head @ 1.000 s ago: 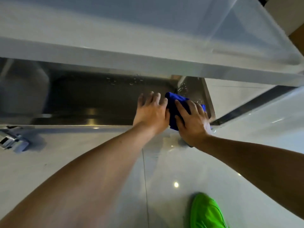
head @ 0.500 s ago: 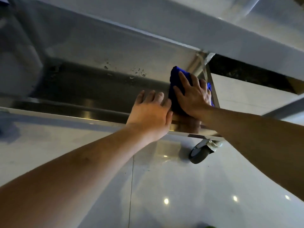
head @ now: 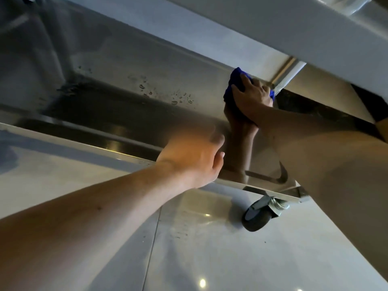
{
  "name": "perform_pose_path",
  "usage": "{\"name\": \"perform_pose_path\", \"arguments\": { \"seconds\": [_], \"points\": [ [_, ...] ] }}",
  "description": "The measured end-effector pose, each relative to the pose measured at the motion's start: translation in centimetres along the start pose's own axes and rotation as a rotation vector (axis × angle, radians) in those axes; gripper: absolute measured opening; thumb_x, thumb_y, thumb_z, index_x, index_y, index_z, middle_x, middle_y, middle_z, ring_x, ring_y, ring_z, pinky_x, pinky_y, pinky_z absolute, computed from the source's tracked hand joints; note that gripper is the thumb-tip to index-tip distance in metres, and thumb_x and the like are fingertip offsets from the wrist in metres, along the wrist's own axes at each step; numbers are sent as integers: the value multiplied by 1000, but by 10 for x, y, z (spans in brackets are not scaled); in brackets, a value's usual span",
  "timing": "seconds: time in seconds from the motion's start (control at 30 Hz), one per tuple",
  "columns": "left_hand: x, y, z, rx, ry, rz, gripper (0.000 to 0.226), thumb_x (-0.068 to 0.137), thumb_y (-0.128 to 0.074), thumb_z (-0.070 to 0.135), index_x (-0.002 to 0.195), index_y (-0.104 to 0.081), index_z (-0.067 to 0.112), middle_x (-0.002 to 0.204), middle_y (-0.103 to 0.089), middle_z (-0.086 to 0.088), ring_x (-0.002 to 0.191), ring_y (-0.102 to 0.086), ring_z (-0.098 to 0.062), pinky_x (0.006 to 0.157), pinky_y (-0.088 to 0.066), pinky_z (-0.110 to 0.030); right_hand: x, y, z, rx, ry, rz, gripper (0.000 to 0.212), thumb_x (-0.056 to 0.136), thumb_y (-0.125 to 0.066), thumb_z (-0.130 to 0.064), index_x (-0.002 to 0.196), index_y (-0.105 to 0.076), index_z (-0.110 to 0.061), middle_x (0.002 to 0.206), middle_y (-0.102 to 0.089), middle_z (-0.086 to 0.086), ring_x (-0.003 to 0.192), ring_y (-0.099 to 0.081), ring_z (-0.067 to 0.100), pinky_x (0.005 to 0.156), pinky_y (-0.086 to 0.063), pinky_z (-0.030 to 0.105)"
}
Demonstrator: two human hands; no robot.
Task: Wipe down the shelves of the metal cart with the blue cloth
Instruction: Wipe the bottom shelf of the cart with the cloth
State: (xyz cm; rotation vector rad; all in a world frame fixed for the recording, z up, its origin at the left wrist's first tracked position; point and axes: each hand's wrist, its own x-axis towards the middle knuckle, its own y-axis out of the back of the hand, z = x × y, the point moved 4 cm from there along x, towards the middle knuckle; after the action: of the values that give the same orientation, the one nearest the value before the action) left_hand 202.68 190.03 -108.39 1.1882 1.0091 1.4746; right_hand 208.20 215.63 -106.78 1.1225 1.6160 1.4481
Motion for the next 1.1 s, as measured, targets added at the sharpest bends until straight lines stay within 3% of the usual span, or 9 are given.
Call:
{"name": "perform_pose_path", "arguments": {
  "seconds": [0.27, 0.4, 0.57, 0.83, 1.1],
  "points": [
    [4, -1, 5, 30, 15, 28, 46, 93, -32, 52, 123, -54, 26, 126, -57, -5, 118, -53, -27, 103, -42, -53, -39, -4, 0, -67, 104, 22, 62, 97, -29, -61, 154, -20, -39, 158, -29, 4, 139, -25, 38, 106, -28, 58],
    [7, 0, 3, 12, 27, 38, 45, 95, -28, 52, 121, -54, 27, 124, -58, -2, 119, -50, -25, 108, -36, -51, -74, -4, -2, -85, 148, -6, 62, 99, -29, -60, 156, -16, -39, 160, -24, 4, 141, -22, 38, 108, -27, 58],
    [6, 15, 3, -142, 75, 165, 52, 98, -20, 48, 121, -59, 24, 126, -60, -2, 122, -49, -24, 110, -31, -47, -130, -2, -6, -80, 168, -69, 65, 97, -32, -62, 156, -11, -43, 163, -17, 1, 144, -16, 36, 113, -21, 59],
    [4, 25, -8, -331, 171, 285, 43, 100, -35, 41, 120, -64, 15, 121, -64, -7, 120, -51, -28, 105, -36, -46, -203, 8, -27, -25, 199, -122, 65, 91, -27, -61, 153, -13, -45, 161, -24, 3, 142, -21, 40, 112, -25, 63],
    [-23, 41, -72, -95, 294, 236, 56, 98, -24, 52, 133, -55, 21, 133, -59, -6, 129, -46, -30, 109, -33, -48, -232, -5, -78, -103, 338, -114, 66, 95, -18, -68, 155, -10, -42, 165, -15, 7, 145, -13, 44, 114, -18, 65]
  ]
}}
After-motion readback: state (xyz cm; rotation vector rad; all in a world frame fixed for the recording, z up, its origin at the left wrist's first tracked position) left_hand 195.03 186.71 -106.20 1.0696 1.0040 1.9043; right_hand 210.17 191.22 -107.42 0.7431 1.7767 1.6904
